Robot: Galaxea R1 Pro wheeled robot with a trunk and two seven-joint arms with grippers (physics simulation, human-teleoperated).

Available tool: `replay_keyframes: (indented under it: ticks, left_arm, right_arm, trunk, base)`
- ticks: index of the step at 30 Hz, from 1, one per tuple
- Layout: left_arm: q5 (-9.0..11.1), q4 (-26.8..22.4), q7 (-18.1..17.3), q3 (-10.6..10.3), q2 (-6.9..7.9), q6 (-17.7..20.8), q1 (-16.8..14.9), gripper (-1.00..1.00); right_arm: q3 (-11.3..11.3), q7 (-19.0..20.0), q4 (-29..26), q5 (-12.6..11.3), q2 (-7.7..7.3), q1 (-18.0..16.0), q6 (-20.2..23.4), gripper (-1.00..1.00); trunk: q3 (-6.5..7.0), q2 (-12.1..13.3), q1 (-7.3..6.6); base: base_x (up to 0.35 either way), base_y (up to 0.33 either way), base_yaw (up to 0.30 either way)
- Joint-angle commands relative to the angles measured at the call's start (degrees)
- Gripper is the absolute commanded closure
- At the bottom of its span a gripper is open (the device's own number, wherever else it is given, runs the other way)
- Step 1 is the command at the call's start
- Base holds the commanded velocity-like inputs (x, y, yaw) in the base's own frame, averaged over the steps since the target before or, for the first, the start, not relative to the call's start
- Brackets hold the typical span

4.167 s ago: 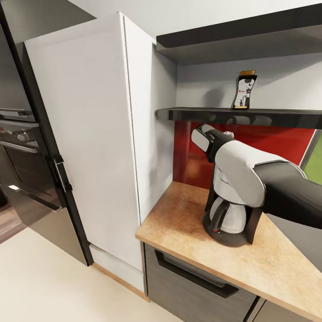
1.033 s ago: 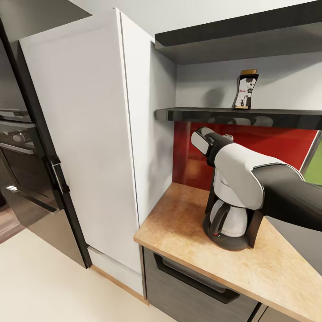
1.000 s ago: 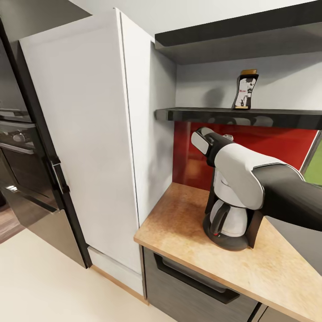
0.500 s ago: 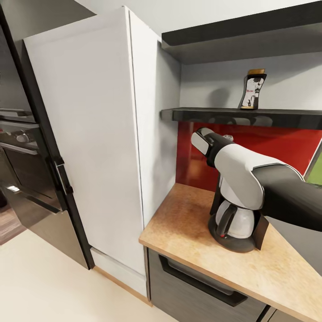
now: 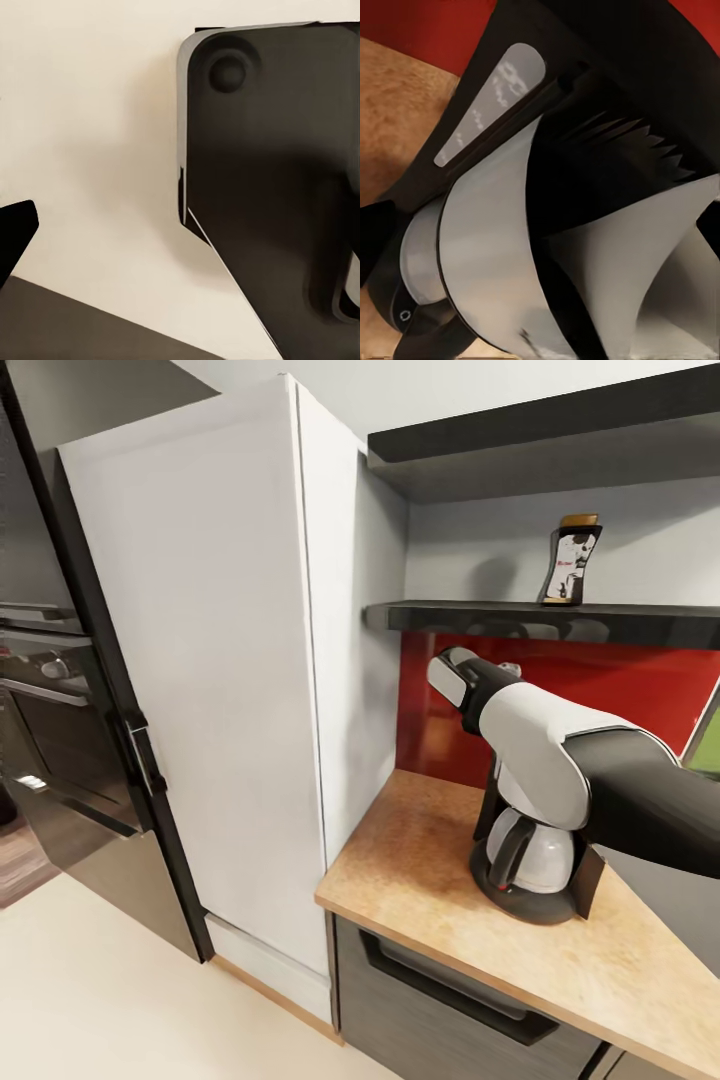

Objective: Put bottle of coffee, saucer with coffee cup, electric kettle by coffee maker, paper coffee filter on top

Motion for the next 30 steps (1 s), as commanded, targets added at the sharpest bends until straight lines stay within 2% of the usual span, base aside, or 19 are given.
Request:
replay_keyframes:
  ticks: [1, 18, 30]
  left_arm:
    - [0.03, -0.09, 0.02, -0.03, 0.02, -0.08, 0.02, -1.00]
    - [0.03, -0.09, -0.11, -0.03, 0.08, -0.09, 0.02, -1.00]
    - [0.03, 0.85, -0.06, 0.05, 0.08, -0.18, 0.02, -1.00]
  right_arm:
    - [0.47, -0.29, -0.03, -0.61, 0.01, -0.03, 0.31, -1.00]
    - [0.47, -0.29, -0.03, -0.61, 0.01, 0.00, 0.31, -1.00]
    - [0.47, -0.29, -0.03, -0.61, 0.01, 0.61, 0.31, -1.00]
  trunk:
    - [-0.10, -0.10, 0.03]
    - [-0.10, -0.10, 0.03]
    - [-0.10, -0.10, 0.03]
  base:
    - [0.000, 0.119, 0.000]
    - [0.001, 0.013, 0.000]
    - [0.064, 0.046, 0.000]
